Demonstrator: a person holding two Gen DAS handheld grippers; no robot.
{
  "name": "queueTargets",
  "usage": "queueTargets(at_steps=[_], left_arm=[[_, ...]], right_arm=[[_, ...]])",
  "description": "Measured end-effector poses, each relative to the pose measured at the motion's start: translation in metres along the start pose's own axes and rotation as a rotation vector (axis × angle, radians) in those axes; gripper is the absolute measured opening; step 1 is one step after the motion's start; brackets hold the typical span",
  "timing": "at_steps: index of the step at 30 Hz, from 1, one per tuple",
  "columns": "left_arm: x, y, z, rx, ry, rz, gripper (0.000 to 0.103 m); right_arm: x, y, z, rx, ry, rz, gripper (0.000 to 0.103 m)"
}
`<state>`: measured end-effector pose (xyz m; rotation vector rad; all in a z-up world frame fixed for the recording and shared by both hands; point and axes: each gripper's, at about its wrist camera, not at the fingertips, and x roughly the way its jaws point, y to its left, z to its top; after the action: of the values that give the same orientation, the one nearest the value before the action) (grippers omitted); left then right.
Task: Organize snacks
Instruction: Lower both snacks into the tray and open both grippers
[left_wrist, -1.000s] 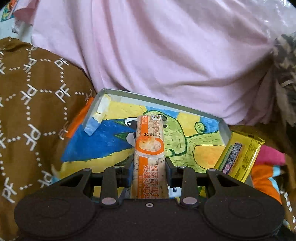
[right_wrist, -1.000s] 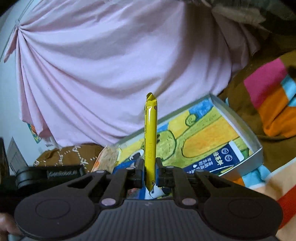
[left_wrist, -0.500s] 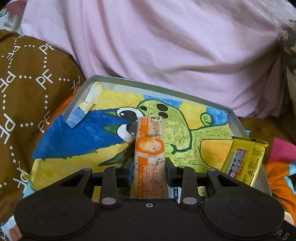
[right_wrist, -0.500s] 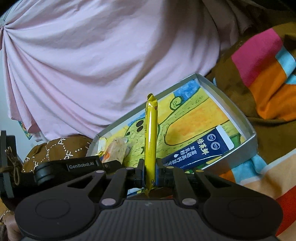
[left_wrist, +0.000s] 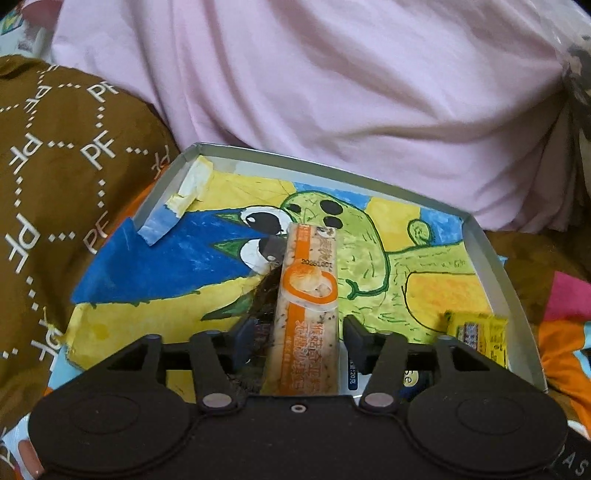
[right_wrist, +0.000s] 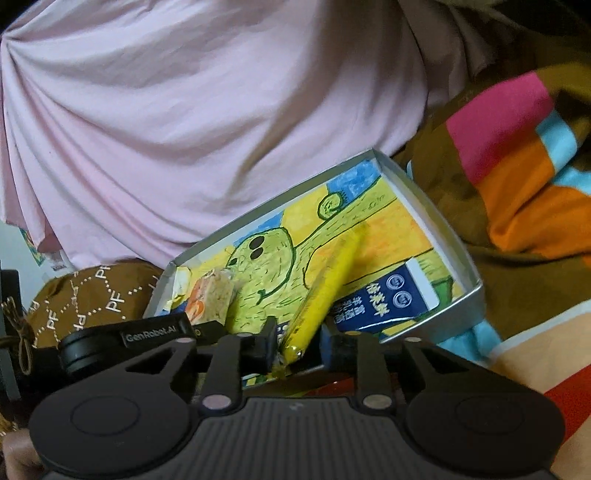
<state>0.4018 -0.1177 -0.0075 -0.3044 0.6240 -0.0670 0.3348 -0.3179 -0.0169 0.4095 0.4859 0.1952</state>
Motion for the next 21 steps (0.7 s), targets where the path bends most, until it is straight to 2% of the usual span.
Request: queueTargets(at_steps=[3,10,21], left_arm=[[-0.005,0.002,0.001,-0.01,-0.013,0.008,0.068],[-0.025,0.006,0.003,-0.013,-0.063,0.038,0.087],[-0.074,0.018,0.001,0.023,-0.147,0.064,0.102]], right_arm=[[-0.006,0.005,0.0,-0.06,-0.023,-0.026,0.056],[-0.015,0.014,-0.004,-0.151,-0.069,-0.071,0.085],[-0.047,0.024,-0.017,-0.163,-0.16,-0.087,0.098]])
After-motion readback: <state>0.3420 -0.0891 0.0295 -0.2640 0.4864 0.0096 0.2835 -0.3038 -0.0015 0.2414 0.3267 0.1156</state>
